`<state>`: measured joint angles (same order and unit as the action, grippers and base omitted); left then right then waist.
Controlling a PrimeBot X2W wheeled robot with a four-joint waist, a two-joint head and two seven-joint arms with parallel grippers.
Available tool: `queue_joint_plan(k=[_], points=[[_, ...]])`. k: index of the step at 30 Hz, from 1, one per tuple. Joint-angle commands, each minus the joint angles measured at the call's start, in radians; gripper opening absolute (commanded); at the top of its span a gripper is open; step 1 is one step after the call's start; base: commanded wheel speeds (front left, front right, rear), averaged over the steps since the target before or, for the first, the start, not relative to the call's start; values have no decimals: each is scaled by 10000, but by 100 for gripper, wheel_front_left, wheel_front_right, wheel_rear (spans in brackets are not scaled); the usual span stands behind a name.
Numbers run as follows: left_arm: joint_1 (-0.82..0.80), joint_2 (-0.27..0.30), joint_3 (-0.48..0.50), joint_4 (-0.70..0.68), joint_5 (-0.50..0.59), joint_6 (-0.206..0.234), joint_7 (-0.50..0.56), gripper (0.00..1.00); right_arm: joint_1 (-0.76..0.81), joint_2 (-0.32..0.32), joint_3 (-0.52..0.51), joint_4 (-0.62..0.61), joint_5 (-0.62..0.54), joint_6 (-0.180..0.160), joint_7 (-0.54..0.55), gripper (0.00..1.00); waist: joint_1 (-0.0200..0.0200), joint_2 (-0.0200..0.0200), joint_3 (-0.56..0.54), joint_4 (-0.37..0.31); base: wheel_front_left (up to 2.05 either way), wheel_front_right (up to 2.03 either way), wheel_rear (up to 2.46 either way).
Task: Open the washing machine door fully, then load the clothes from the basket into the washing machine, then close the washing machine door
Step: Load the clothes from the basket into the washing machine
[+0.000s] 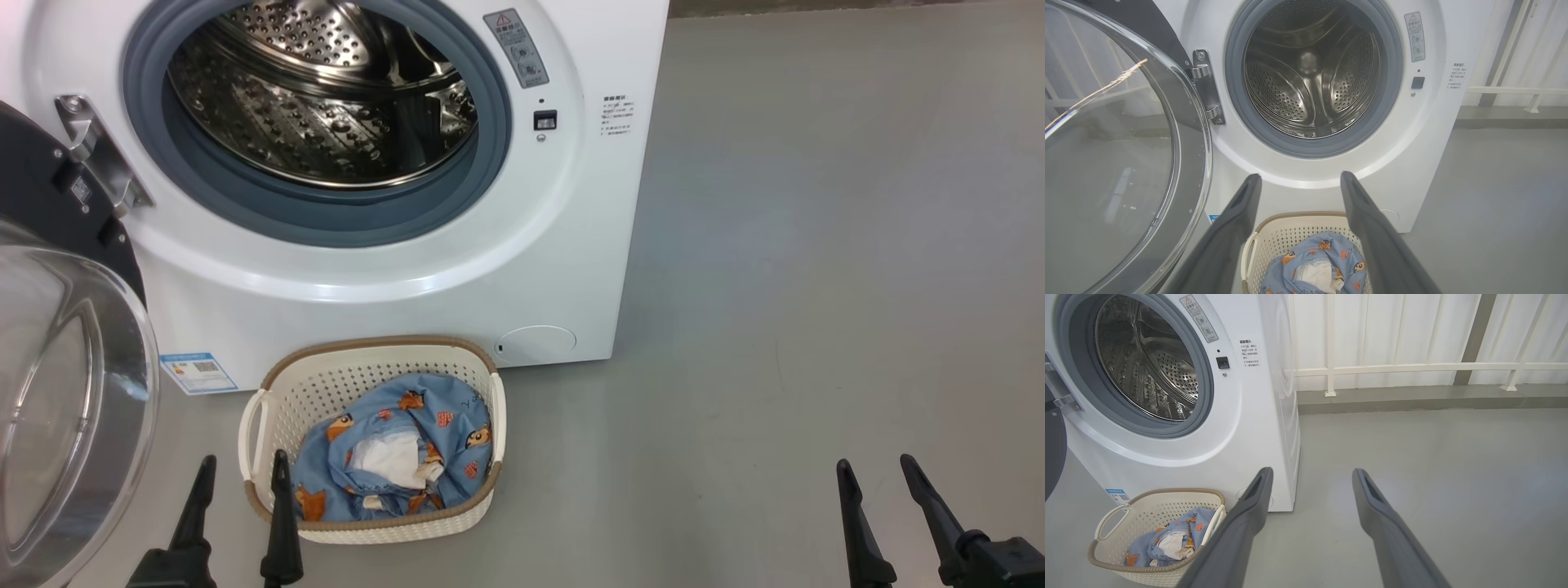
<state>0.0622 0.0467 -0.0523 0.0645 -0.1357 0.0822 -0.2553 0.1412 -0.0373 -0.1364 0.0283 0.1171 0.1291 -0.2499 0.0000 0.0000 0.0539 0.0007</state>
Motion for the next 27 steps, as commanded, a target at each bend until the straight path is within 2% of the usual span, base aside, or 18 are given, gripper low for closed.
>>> queue_joint_plan(k=[1,27], points=[[-188,38,341,-322,27,-15,-64,100,-393,-129,293,-237,30,16,-118,100,0,0,25,17,0,0,0],[52,36,569,-140,-335,-357,-64,100,-220,-129,343,-219,-47,16,-118,100,0,0,-303,140,11,-11,0]])
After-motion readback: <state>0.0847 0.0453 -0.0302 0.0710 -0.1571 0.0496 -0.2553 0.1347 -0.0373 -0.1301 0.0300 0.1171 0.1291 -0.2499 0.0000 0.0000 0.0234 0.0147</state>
